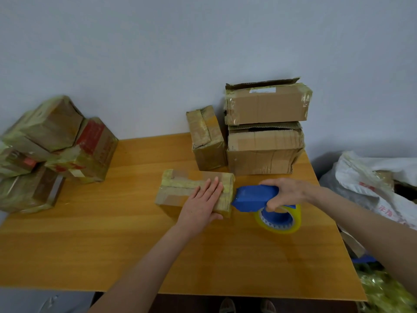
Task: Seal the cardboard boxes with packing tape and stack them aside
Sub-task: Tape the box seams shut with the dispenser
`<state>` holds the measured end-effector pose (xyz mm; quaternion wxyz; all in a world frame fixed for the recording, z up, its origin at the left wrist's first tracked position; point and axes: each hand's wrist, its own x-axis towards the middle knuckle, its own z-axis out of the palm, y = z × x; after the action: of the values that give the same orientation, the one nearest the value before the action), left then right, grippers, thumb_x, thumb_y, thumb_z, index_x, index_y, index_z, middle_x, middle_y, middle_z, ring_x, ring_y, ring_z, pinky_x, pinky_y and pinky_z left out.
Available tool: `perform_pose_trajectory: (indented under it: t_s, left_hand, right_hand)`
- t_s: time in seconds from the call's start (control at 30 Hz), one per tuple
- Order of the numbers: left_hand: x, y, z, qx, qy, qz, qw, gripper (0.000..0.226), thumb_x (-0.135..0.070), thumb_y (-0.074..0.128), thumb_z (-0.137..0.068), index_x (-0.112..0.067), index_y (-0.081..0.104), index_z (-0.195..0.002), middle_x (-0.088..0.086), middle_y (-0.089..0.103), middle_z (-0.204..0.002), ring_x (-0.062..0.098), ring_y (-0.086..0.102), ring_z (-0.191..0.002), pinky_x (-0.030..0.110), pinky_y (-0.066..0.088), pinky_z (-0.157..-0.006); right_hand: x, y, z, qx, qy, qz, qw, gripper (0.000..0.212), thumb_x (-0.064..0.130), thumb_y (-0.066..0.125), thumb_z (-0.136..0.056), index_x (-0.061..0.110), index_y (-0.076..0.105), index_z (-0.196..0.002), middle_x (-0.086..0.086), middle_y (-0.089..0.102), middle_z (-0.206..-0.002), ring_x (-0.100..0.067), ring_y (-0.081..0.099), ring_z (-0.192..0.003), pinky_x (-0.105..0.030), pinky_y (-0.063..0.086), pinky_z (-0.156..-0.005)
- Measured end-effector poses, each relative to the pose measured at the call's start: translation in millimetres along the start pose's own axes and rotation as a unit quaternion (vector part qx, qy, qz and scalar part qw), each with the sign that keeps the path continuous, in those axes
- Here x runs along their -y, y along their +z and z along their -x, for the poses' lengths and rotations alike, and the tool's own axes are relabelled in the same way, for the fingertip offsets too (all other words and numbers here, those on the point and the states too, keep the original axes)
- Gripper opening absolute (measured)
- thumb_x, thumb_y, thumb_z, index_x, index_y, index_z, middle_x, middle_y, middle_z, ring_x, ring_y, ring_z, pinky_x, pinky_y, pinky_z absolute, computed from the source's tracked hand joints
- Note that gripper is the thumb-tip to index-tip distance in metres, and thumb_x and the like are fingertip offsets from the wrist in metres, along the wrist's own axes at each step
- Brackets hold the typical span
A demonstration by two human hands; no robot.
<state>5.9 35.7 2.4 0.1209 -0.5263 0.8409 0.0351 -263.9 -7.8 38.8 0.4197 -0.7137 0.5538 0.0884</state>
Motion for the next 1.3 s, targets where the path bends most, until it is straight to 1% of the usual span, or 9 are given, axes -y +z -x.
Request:
perform_pose_trajectory:
  t_s: [0.17, 0.27, 0.37, 0.43, 0.5, 0.63, 0.83, 1.07, 1.3]
  left_hand:
    - [9, 3, 3, 0.008, 0.022, 0.030, 0.999, 0.092, -0.052, 0.050, -0.090, -0.025, -0.021, -0.141, -0.007, -0.028, -0.149, 0.011, -0.023, -0.139, 0.036, -0.001, -0.121]
    - [16, -1, 10, -0.017, 0.038, 0.114, 0.993, 0.092, -0.058, 0.055, -0.086, -0.026, -0.001, -0.152, -0.012, -0.012, -0.156, 0.008, -0.013, -0.144, 0.039, 0.003, -0.121]
    - [-6, -15, 11, -0.052, -0.061, 0.190, 0.978, 0.092, -0.074, 0.051, -0.079, -0.024, 0.023, -0.151, -0.009, 0.014, -0.158, 0.014, 0.012, -0.146, 0.046, 0.010, -0.120]
    - [-29, -20, 6, -0.053, -0.149, 0.174, 0.972, 0.099, -0.076, 0.049, -0.078, -0.018, 0.017, -0.151, 0.000, 0.015, -0.157, 0.021, 0.013, -0.145, 0.049, 0.009, -0.120]
    - [-42, -19, 4, -0.035, -0.184, 0.144, 0.972, 0.098, -0.066, 0.050, -0.085, -0.016, 0.002, -0.154, 0.006, 0.002, -0.160, 0.025, 0.001, -0.148, 0.052, 0.003, -0.117]
    - [-28, -15, 22, 0.000, -0.114, 0.119, 0.986, 0.087, -0.047, 0.051, -0.091, -0.024, -0.004, -0.154, -0.001, -0.012, -0.161, 0.022, -0.008, -0.148, 0.054, -0.001, -0.117]
    - [11, -15, 48, 0.052, 0.042, 0.088, 0.994, 0.090, -0.022, 0.059, -0.088, -0.040, -0.002, -0.152, -0.020, -0.013, -0.158, 0.015, -0.012, -0.147, 0.052, -0.007, -0.118]
    - [44, -22, 30, 0.044, 0.075, 0.063, 0.994, 0.088, -0.012, 0.057, -0.090, -0.043, 0.002, -0.151, -0.017, -0.007, -0.159, 0.018, -0.008, -0.148, 0.045, 0.001, -0.121]
    - [49, -27, 25, 0.033, 0.054, 0.141, 0.988, 0.081, -0.021, 0.060, -0.088, -0.041, 0.011, -0.150, -0.011, 0.002, -0.160, 0.014, 0.001, -0.148, 0.044, 0.003, -0.121]
  right_hand:
    - [-8, 2, 11, -0.040, 0.007, -0.095, 0.995, 0.060, 0.042, 0.070, -0.052, 0.030, 0.059, -0.109, 0.002, 0.065, -0.100, -0.014, 0.063, -0.089, -0.025, 0.048, -0.071]
    - [-9, -2, 15, -0.095, 0.011, -0.171, 0.981, 0.066, 0.048, 0.071, -0.046, 0.031, 0.060, -0.109, 0.004, 0.065, -0.101, -0.013, 0.063, -0.090, -0.026, 0.050, -0.074]
    - [-4, -2, 17, -0.154, 0.010, -0.252, 0.955, 0.048, 0.027, 0.079, -0.071, 0.028, 0.059, -0.114, 0.001, 0.063, -0.107, -0.015, 0.062, -0.094, -0.031, 0.052, -0.079]
    - [2, 0, 16, -0.187, 0.007, -0.296, 0.937, 0.051, 0.022, 0.079, -0.076, 0.027, 0.056, -0.121, 0.002, 0.061, -0.110, -0.015, 0.062, -0.094, -0.029, 0.050, -0.074]
    - [11, 1, 16, -0.214, 0.001, -0.319, 0.923, 0.055, 0.025, 0.080, -0.075, 0.028, 0.054, -0.124, 0.005, 0.060, -0.110, -0.013, 0.061, -0.094, -0.027, 0.048, -0.071]
    - [26, -3, 17, -0.235, -0.014, -0.337, 0.912, 0.055, 0.025, 0.080, -0.077, 0.028, 0.050, -0.124, 0.007, 0.058, -0.110, -0.009, 0.059, -0.093, -0.024, 0.046, -0.068]
    - [41, -7, 10, -0.227, 0.012, -0.312, 0.923, 0.050, 0.027, 0.080, -0.076, 0.016, 0.053, -0.117, 0.001, 0.060, -0.102, -0.014, 0.060, -0.086, -0.024, 0.046, -0.063]
    - [44, -20, 12, -0.190, -0.001, -0.303, 0.934, 0.046, 0.023, 0.082, -0.072, 0.015, 0.059, -0.112, -0.008, 0.064, -0.105, -0.022, 0.063, -0.092, -0.029, 0.050, -0.073]
    - [45, -40, 29, -0.169, -0.021, -0.304, 0.937, 0.071, 0.036, 0.081, -0.041, 0.023, 0.064, -0.108, -0.006, 0.069, -0.103, -0.022, 0.068, -0.093, -0.040, 0.055, -0.088]
